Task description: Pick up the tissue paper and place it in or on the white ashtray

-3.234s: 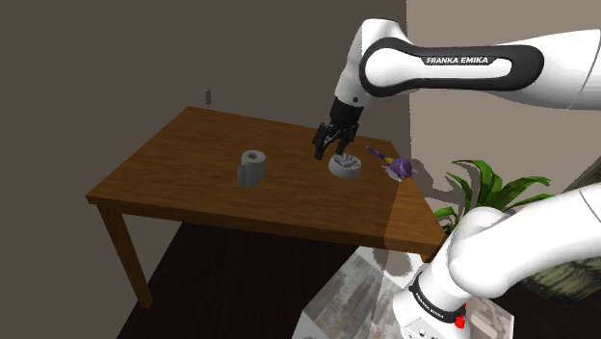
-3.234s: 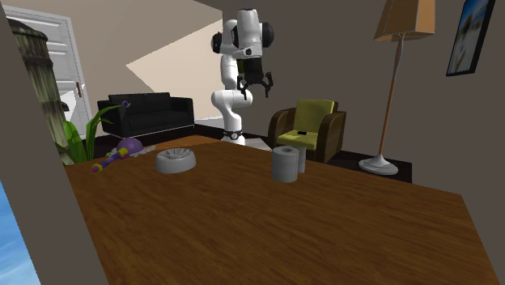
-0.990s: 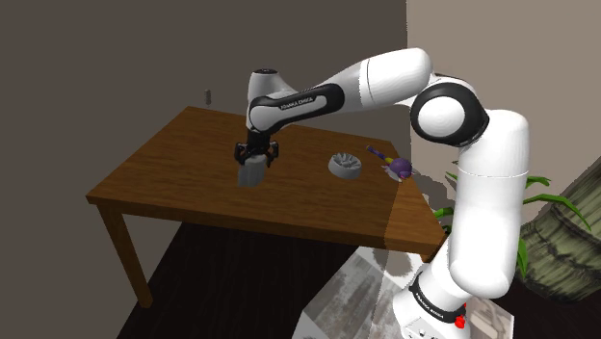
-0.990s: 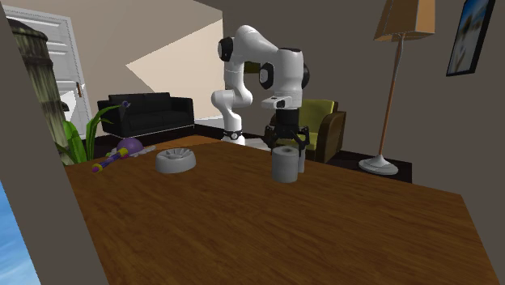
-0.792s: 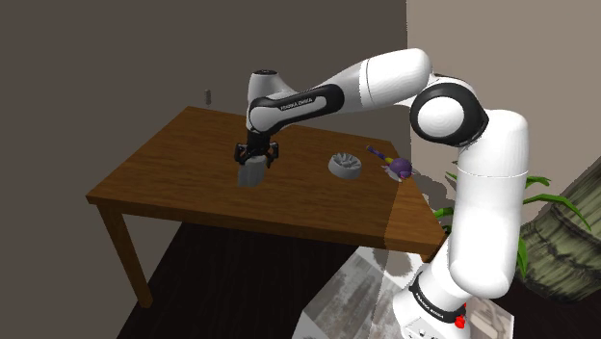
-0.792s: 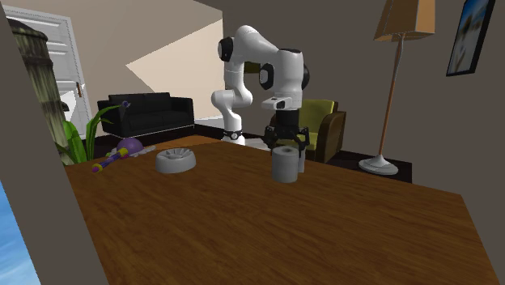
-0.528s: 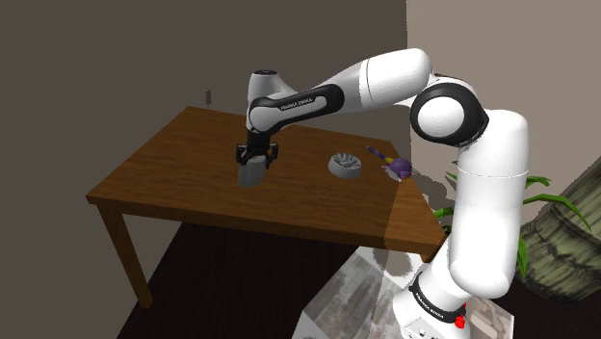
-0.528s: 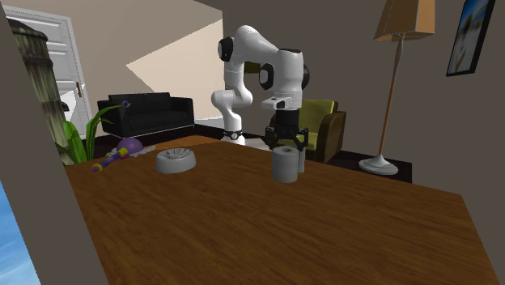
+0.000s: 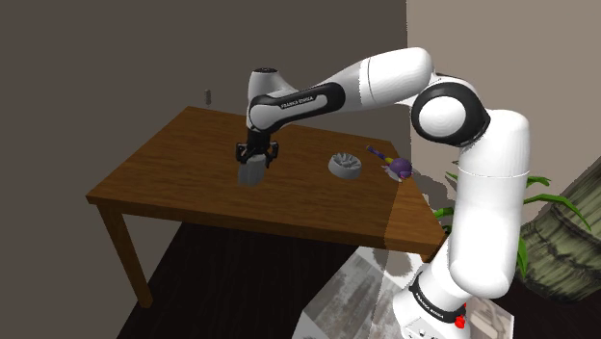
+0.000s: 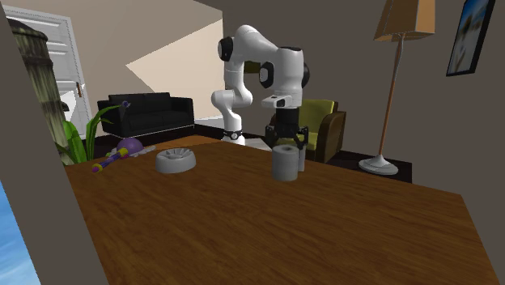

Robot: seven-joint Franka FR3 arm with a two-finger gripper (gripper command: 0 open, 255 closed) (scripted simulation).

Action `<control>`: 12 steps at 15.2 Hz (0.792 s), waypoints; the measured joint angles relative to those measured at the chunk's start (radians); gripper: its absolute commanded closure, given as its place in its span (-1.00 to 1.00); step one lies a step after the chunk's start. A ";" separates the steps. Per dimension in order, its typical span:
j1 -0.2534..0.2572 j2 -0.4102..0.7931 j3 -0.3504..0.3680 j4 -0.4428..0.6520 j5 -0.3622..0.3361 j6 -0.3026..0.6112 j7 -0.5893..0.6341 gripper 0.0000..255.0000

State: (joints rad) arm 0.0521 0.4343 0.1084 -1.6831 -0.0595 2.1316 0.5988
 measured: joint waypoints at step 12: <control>-0.001 -0.052 0.004 0.085 0.008 -0.137 -0.006 1.00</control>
State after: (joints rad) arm 0.0511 0.3824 0.1122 -1.5979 -0.0513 1.9950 0.5930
